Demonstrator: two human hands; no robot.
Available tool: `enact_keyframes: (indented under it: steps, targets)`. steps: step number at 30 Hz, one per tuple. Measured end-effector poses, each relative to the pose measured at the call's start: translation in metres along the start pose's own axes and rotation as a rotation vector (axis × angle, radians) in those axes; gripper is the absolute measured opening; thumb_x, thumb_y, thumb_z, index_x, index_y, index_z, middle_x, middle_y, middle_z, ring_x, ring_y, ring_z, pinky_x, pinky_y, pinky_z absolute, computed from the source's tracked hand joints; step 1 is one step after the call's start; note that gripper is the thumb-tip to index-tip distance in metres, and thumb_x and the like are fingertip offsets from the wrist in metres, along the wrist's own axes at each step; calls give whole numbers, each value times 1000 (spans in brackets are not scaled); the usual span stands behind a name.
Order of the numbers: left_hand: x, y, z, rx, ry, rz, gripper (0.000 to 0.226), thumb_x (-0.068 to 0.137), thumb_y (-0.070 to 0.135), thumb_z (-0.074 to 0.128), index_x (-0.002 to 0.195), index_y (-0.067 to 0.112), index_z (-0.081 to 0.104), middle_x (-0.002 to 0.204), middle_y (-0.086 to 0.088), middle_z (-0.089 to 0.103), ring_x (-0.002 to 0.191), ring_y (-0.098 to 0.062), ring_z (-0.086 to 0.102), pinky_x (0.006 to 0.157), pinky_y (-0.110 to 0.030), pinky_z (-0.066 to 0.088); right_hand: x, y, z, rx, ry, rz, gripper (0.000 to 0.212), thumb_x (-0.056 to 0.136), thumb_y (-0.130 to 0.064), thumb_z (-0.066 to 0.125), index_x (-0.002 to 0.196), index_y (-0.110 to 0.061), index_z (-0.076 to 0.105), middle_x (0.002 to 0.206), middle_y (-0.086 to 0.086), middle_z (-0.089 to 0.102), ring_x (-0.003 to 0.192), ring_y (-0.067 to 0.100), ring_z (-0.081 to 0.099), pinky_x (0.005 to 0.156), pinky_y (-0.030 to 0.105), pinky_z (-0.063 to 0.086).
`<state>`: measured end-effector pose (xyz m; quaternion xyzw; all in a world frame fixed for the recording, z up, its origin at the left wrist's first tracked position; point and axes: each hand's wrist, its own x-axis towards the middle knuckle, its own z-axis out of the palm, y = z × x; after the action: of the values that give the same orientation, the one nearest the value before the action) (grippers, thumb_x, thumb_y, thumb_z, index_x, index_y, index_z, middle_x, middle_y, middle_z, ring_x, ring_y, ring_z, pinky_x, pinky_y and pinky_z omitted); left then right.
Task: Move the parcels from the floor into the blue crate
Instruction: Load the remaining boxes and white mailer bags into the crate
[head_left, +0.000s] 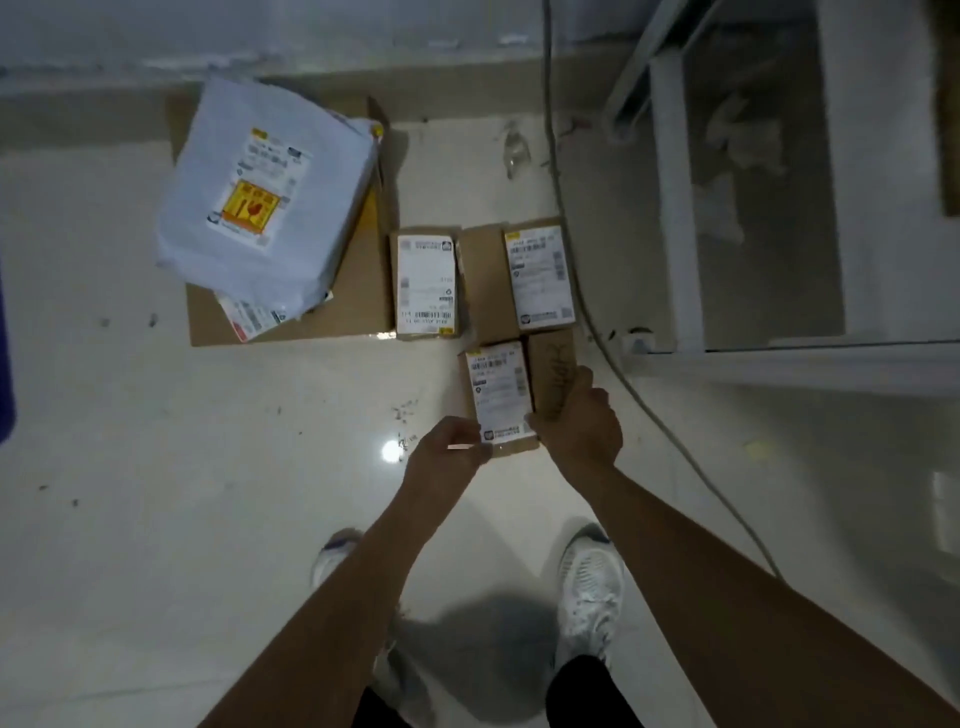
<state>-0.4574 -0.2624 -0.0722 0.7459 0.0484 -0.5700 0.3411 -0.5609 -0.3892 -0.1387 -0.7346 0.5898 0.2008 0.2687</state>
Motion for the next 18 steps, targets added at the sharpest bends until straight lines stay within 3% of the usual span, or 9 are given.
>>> enact_keyframes:
  steps: [5, 8, 11, 13, 15, 16, 18]
  targets:
    - [-23, -27, 13, 66, -41, -57, 28, 87, 22, 64, 114, 19, 59, 113, 7, 61, 104, -14, 57, 84, -25, 40, -5, 16, 3, -25, 41, -2, 65, 74, -40, 73, 123, -9, 43, 100, 12, 63, 83, 33, 63, 61, 29, 39]
    - [-50, -18, 11, 21, 2, -84, 29, 86, 25, 65, 114, 20, 59, 115, 5, 62, 106, -14, 58, 89, -29, 44, -45, 20, -37, 26, 51, 66, 66, 74, -43, 74, 122, -10, 44, 105, 10, 64, 87, 32, 65, 63, 28, 39]
    - [-97, 33, 8, -86, 26, -95, 34, 85, 31, 67, 116, 20, 57, 119, 1, 61, 107, -16, 57, 98, -37, 47, -100, 5, -107, 42, 69, 69, 67, 73, -46, 74, 124, -15, 43, 109, 5, 63, 88, 28, 66, 63, 27, 39]
    - [-135, 76, 4, -139, 41, -70, 42, 84, 33, 68, 121, 17, 55, 122, -1, 60, 104, -13, 58, 91, -26, 49, -138, -19, -157, 113, 48, 71, 67, 70, -51, 73, 121, -23, 41, 109, -2, 63, 88, 22, 66, 63, 27, 43]
    - [-177, 121, -5, -206, 51, -27, 48, 83, 32, 71, 124, 14, 52, 123, -1, 58, 96, -8, 59, 72, -9, 45, -174, -48, -208, 144, 32, 6, 75, 64, -61, 71, 123, -32, 37, 109, -10, 61, 91, 15, 65, 64, 28, 47]
    - [-201, 142, -11, -239, 34, -6, 51, 82, 32, 72, 125, 15, 50, 124, -1, 57, 98, -8, 59, 66, -5, 42, -193, -64, -235, 127, 28, -44, 80, 62, -67, 68, 127, -34, 34, 112, -13, 59, 95, 12, 64, 65, 28, 47]
    - [-258, 183, -26, -302, -22, 43, 60, 76, 38, 77, 125, 17, 50, 123, 2, 58, 104, -10, 60, 69, -9, 46, -236, -95, -286, 75, 41, -174, 87, 61, -71, 62, 134, -36, 31, 119, -15, 55, 104, 9, 60, 70, 26, 46]
